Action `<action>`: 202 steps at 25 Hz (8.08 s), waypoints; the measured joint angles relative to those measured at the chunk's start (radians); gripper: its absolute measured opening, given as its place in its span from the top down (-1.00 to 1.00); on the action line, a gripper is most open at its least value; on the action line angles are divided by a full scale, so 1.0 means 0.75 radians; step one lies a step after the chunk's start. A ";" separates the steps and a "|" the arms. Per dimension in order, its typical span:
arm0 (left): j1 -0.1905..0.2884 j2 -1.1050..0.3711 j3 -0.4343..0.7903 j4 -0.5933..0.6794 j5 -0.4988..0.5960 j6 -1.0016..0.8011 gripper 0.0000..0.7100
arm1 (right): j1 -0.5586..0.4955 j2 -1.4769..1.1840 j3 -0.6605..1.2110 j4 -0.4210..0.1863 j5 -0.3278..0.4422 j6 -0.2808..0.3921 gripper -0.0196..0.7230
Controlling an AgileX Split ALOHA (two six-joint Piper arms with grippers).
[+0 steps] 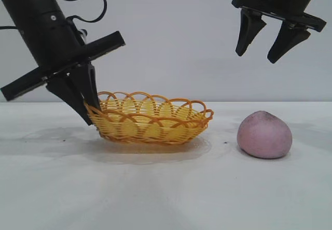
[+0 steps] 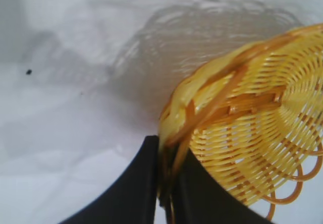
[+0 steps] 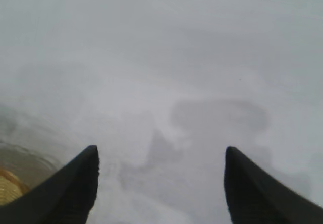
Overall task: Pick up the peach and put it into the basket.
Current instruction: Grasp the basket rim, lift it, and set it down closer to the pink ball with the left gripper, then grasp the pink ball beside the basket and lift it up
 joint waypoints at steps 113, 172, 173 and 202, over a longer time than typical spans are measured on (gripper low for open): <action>0.307 -2.682 1.005 0.854 0.475 0.009 -0.18 | 0.000 -0.137 0.000 -0.045 0.139 0.000 -0.25; 0.405 -2.708 1.010 0.871 0.471 0.009 -0.18 | 0.268 -0.001 0.000 -0.303 0.640 0.000 -0.25; 0.405 -2.708 1.010 0.871 0.471 0.009 -0.18 | 0.268 0.022 0.000 -0.303 0.637 0.000 -0.25; 0.405 -2.708 1.010 0.871 0.471 0.009 -0.18 | 0.268 0.086 -0.305 -0.283 0.706 0.003 0.95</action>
